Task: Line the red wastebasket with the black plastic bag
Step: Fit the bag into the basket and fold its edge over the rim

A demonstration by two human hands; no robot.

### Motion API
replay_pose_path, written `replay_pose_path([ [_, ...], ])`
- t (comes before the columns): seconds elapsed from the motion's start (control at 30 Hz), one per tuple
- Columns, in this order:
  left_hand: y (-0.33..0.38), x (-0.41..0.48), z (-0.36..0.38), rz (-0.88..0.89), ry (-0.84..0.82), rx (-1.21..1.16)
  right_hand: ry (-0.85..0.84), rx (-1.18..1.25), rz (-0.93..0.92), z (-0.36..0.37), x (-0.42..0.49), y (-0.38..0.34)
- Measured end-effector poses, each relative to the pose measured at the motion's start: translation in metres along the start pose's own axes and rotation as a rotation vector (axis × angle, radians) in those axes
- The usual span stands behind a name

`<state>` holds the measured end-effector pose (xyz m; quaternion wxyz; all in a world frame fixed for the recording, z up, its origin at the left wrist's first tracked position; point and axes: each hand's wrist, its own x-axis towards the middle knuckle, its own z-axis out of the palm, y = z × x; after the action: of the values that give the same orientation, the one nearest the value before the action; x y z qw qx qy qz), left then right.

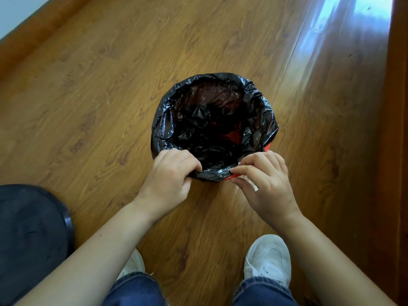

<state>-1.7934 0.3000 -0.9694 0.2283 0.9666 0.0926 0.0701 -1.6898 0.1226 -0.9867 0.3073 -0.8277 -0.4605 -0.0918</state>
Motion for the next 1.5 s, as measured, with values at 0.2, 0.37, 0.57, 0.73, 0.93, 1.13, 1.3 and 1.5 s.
replay_pose_path([
  [0.2,0.004,0.0,0.0,-0.008,0.016,0.022,-0.016,0.12,0.026,-0.001,0.004,-0.004],
  [0.37,0.014,0.001,0.003,0.045,-0.041,-0.029,-0.013,0.172,0.033,0.0,0.008,-0.004],
  [0.57,0.024,0.007,0.008,-0.007,-0.022,-0.181,-0.021,0.156,0.023,0.0,0.008,-0.002],
  [0.73,0.024,0.008,0.01,-0.022,0.006,-0.283,-0.018,0.131,0.029,0.002,0.007,-0.003],
  [0.93,0.025,0.009,0.013,-0.079,0.04,-0.316,-0.047,0.113,0.021,0.002,0.0,-0.003],
  [1.13,0.024,0.009,0.014,-0.08,0.034,-0.299,-0.075,0.074,-0.003,0.003,-0.007,0.001],
  [1.3,0.024,0.008,0.018,-0.074,0.033,-0.238,0.014,0.147,0.019,-0.001,-0.008,-0.001],
  [1.5,0.025,0.01,0.021,-0.08,0.059,-0.168,-0.017,-0.046,-0.002,-0.001,0.005,-0.005],
])
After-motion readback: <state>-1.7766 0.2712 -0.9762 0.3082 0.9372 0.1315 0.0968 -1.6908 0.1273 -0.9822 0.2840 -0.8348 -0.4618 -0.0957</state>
